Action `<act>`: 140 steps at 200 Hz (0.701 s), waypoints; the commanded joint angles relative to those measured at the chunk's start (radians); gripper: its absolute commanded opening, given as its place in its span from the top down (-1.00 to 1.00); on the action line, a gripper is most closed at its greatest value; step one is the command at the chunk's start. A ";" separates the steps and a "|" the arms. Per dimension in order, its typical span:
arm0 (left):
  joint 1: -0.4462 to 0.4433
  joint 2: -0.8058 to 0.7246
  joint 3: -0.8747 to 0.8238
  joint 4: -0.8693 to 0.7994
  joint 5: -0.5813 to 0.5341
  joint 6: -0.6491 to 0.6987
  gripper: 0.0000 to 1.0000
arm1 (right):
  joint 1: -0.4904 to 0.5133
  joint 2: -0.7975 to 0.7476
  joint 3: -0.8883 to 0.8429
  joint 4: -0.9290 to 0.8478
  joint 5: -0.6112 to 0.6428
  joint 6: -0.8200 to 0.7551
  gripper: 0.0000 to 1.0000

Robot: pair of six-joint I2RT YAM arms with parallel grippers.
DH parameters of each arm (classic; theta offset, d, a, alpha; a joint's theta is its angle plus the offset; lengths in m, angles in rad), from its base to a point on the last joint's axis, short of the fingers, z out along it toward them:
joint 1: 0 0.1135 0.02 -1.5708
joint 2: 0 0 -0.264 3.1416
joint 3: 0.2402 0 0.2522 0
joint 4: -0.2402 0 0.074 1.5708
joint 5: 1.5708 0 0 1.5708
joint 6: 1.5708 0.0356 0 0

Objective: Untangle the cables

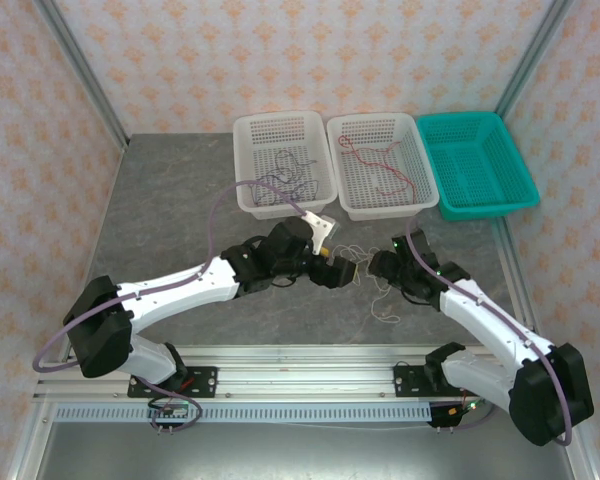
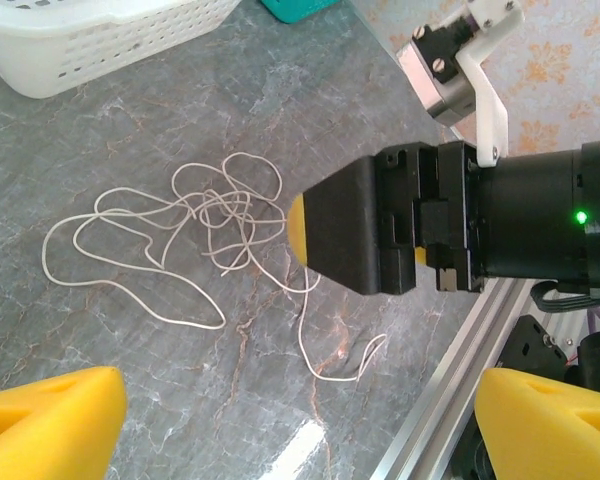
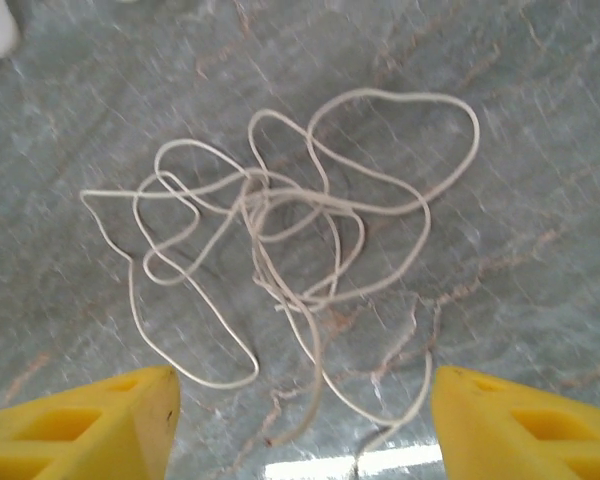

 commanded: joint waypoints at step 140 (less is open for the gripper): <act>-0.004 -0.191 -0.109 0.034 -0.293 0.200 -0.89 | 0.012 -0.037 0.311 -0.024 -0.520 -0.222 1.00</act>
